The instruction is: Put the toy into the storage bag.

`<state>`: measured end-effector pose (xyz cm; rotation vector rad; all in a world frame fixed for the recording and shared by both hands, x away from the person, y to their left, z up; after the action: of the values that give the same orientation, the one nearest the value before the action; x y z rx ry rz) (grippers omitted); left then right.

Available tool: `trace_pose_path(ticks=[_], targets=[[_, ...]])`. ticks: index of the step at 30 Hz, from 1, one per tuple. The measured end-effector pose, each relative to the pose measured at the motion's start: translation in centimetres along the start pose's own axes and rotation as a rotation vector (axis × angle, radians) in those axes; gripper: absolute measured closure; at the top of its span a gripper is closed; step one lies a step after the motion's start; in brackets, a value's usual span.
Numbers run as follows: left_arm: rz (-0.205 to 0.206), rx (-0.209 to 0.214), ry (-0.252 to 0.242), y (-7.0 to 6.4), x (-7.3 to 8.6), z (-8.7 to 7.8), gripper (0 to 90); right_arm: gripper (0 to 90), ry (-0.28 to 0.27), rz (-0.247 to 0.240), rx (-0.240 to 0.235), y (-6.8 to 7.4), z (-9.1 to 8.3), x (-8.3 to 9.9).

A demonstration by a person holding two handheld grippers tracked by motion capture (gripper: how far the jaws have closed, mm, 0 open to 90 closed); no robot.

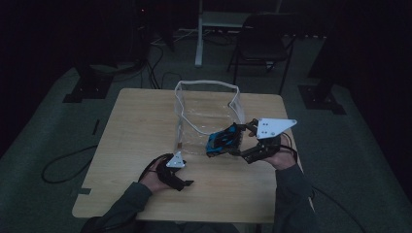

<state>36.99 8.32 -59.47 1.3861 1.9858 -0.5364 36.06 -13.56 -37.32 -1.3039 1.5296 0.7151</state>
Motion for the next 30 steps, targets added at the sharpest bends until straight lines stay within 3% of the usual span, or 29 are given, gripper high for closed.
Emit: trace_pose_path(ticks=[12, 20, 30], targets=[[0.001, 0.0, 0.005, 0.0, 0.0, 0.0, 14.5, 25.6, -0.05, -0.013, 0.007, -1.1, -1.8, -2.3], [-0.002, 0.002, 0.004, 0.0, 0.0, 0.0, 14.5, 25.6, -0.023, -0.005, 0.053, -3.7, -2.6, -3.2], [-0.004, 0.002, 0.005, 0.1, 0.0, 0.0, 14.5, 25.6, 0.008, 0.016, 0.075, -7.0, -1.9, -3.1]])
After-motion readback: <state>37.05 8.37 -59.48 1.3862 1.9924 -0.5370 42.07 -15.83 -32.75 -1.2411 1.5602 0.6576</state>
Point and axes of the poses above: each handheld gripper's, and its own axes: z roughly forward along the jaws, x roughly out of its underside, y roughly to its left, the point moved 7 cm from there along z, roughly forward along the jaws, and after that the axes turned 2 degrees about z, right-handed, at the moved point
